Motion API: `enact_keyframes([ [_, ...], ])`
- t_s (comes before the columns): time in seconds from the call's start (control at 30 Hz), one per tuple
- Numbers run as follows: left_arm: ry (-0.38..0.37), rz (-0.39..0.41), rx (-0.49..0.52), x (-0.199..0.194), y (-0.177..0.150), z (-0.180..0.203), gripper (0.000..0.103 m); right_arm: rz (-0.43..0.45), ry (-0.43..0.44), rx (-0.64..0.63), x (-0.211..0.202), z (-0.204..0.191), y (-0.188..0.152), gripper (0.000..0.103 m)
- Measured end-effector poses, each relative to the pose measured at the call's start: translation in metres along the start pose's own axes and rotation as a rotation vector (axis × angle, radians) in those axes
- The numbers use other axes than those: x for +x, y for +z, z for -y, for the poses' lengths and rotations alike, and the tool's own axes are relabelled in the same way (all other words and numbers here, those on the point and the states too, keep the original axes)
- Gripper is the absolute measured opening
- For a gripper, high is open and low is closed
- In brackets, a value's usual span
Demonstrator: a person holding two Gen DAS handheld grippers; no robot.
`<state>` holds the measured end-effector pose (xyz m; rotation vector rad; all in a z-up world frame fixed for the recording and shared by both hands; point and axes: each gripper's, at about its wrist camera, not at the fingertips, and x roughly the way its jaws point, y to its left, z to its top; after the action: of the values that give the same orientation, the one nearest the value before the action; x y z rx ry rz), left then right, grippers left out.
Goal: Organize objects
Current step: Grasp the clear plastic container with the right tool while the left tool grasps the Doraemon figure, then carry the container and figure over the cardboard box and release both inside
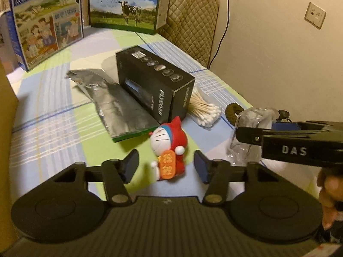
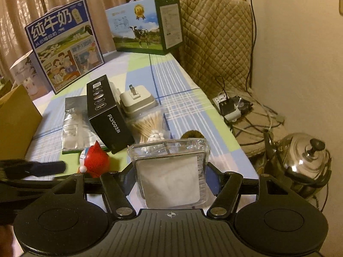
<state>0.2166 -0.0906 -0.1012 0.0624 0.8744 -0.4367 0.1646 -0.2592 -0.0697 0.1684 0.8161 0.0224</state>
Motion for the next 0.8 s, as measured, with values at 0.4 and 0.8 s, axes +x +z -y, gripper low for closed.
enact_keyframes([
  [0.4,0.06,-0.051,-0.016,0.004,-0.01,-0.002,0.025,-0.006,0.024,-0.05,0.003,-0.009,-0.004,0.063],
  [0.8,0.097,-0.063,-0.105,-0.059,-0.052,-0.019,0.025,-0.025,0.074,-0.109,-0.015,-0.035,-0.023,0.063],
])
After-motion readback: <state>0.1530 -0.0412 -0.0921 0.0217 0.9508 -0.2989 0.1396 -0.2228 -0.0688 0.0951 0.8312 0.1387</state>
